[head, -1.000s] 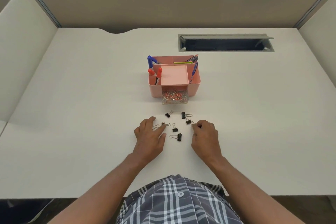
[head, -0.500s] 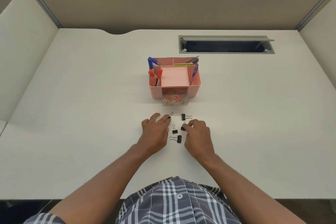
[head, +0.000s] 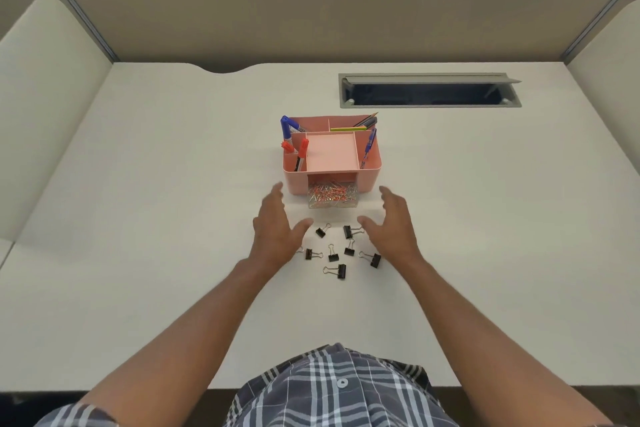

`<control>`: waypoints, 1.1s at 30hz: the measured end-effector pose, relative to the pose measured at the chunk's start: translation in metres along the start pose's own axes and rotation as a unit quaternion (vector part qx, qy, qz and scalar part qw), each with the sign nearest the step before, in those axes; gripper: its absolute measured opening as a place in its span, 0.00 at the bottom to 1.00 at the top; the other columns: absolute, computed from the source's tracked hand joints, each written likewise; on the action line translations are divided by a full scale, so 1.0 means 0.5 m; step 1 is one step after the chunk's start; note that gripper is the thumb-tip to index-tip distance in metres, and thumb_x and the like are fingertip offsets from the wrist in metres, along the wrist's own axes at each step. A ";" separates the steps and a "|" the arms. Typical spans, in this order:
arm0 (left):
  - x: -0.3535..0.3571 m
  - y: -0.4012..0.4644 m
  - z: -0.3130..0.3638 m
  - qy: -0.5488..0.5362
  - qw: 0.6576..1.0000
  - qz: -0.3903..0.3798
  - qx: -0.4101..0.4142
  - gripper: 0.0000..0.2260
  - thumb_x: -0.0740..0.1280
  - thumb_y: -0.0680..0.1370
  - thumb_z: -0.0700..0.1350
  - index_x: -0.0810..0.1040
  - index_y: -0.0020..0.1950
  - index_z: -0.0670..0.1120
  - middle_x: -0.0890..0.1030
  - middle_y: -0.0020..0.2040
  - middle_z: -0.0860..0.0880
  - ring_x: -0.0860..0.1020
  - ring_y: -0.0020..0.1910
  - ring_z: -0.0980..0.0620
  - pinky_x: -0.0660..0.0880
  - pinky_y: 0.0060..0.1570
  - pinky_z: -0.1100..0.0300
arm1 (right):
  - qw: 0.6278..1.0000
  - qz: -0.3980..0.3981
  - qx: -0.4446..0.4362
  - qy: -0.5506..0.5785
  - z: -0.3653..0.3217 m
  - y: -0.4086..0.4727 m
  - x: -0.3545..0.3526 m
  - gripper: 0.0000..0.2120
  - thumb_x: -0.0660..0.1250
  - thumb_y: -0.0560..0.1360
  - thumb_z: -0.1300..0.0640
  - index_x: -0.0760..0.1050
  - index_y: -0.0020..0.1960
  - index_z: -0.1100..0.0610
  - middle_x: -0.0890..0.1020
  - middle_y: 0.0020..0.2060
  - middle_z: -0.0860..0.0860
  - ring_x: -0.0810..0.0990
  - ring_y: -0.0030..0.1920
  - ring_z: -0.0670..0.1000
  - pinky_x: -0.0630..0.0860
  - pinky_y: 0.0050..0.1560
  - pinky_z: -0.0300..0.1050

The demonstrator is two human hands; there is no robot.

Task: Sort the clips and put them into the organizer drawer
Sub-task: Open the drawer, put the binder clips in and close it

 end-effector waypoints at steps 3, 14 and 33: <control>-0.009 0.049 0.010 -0.045 0.997 -0.044 -0.040 0.51 0.78 0.68 0.56 0.42 0.76 0.59 0.56 0.79 0.49 0.62 0.75 0.48 0.65 0.71 0.43 | 0.997 -0.048 0.012 0.055 -0.034 0.038 -0.017 0.49 0.76 0.69 0.49 0.47 0.79 0.52 0.57 0.77 0.49 0.58 0.76 0.49 0.60 0.74 0.50; -0.013 0.108 0.054 -0.129 0.991 -0.001 -0.024 0.29 0.75 0.72 0.48 0.64 0.69 0.53 0.75 0.63 0.54 0.75 0.58 0.53 0.72 0.49 0.64 | 0.995 0.001 0.049 0.090 -0.084 0.097 -0.021 0.27 0.75 0.70 0.53 0.67 0.65 0.53 0.75 0.54 0.46 0.74 0.50 0.46 0.68 0.42 0.35; -0.009 0.119 0.036 -0.075 0.996 0.033 -0.029 0.24 0.71 0.75 0.49 0.66 0.68 0.51 0.77 0.62 0.52 0.75 0.59 0.52 0.77 0.57 0.52 | 0.990 0.067 0.112 0.061 -0.060 0.106 -0.013 0.26 0.73 0.71 0.46 0.67 0.61 0.56 0.75 0.50 0.49 0.76 0.48 0.50 0.69 0.44 0.43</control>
Point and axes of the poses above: each hand's wrist, its own y-axis towards the middle knuckle, its own x-axis out of the palm, z = x × y, the point moved 6 cm from there along y, towards the middle knuckle
